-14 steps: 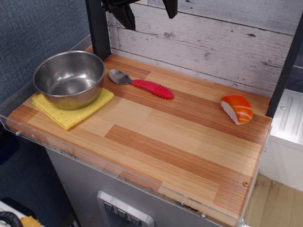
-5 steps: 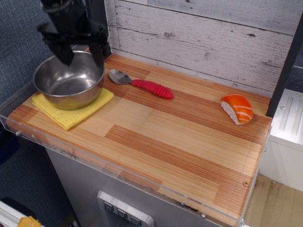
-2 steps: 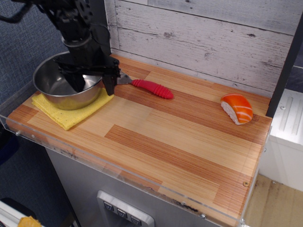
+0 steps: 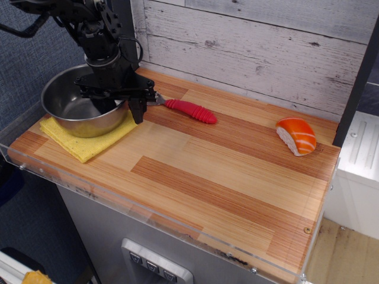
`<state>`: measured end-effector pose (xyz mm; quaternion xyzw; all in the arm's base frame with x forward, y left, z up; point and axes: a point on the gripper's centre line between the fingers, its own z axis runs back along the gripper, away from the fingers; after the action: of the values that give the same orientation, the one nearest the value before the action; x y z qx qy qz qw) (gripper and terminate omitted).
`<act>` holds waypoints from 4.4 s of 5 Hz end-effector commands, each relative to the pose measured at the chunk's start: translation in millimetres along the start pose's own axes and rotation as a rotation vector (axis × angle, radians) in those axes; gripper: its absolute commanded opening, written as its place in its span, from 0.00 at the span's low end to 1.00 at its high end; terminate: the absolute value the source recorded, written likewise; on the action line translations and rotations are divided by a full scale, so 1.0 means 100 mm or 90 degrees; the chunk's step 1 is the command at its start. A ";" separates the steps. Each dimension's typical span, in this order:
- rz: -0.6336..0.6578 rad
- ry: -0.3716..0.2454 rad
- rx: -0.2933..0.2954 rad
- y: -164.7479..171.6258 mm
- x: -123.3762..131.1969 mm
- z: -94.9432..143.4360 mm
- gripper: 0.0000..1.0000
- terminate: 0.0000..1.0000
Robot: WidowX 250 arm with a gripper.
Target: Move the silver bowl to below the red spoon
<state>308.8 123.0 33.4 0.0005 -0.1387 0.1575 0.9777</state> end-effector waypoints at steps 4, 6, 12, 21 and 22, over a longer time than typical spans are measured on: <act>0.025 -0.024 -0.036 -0.01 0.22 0.41 0.00 0.00; 0.033 -0.068 -0.072 -0.03 0.29 0.85 0.00 0.00; -0.149 -0.081 -0.181 -1.40 -0.55 1.32 0.00 0.00; -0.269 -0.017 -0.142 -2.08 -0.91 0.33 1.00 0.00; -0.271 -0.016 -0.135 -2.05 -0.88 0.34 1.00 0.00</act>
<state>279.8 -105.7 38.2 -0.0664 -0.1431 -0.0702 0.9850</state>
